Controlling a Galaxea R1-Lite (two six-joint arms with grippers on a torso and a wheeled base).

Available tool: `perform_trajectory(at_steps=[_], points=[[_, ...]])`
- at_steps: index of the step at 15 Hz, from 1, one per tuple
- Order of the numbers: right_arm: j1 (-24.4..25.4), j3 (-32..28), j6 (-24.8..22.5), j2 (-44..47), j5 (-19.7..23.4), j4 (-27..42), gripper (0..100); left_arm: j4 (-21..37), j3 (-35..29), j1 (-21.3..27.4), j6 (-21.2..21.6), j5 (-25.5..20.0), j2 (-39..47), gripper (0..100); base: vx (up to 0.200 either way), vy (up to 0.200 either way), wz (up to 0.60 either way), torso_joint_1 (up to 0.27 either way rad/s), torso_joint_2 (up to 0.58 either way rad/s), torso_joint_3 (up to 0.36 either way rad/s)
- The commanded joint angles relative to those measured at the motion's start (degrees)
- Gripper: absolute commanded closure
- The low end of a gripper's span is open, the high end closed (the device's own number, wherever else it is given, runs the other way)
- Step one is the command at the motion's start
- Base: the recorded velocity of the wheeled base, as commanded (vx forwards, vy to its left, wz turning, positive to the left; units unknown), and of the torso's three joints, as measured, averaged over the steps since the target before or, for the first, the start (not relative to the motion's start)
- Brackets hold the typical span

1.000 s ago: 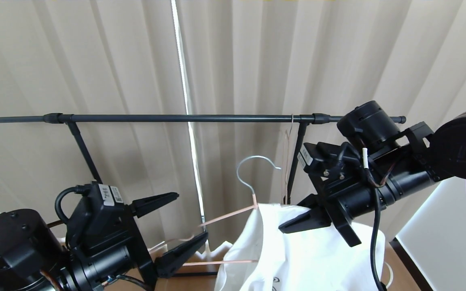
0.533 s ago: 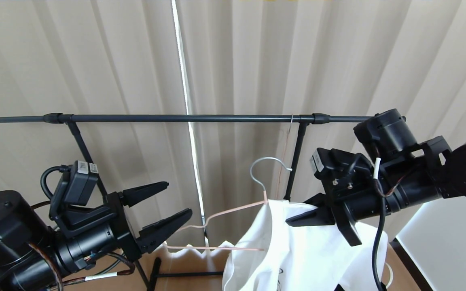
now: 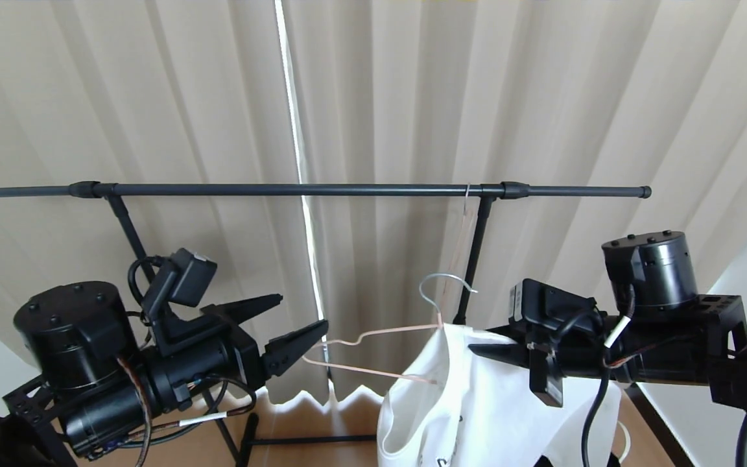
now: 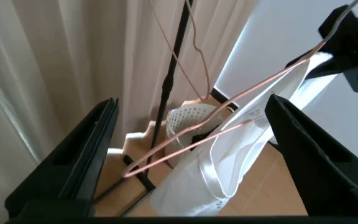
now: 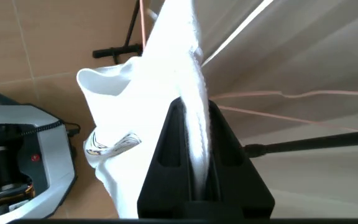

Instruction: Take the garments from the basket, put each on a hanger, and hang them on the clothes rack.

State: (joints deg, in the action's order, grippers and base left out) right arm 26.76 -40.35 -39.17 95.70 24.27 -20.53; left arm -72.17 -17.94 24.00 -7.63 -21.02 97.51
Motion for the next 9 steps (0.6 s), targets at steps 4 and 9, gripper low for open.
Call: perform_trajectory(at_steps=[4,9], points=[[-0.04,0.98,1.38,-4.38,-1.77,-0.92,100,16.18,-7.28,3.77,-2.3,3.26,-6.02,0,0.0,0.0,0.0,0.0,0.0,0.0],[-0.74,0.62,3.92,-4.73,-1.95,-4.08,100,29.98,-11.94,9.57,-2.21,12.14,-6.28,0,0.0,0.0,0.0,0.0,0.0,0.0]])
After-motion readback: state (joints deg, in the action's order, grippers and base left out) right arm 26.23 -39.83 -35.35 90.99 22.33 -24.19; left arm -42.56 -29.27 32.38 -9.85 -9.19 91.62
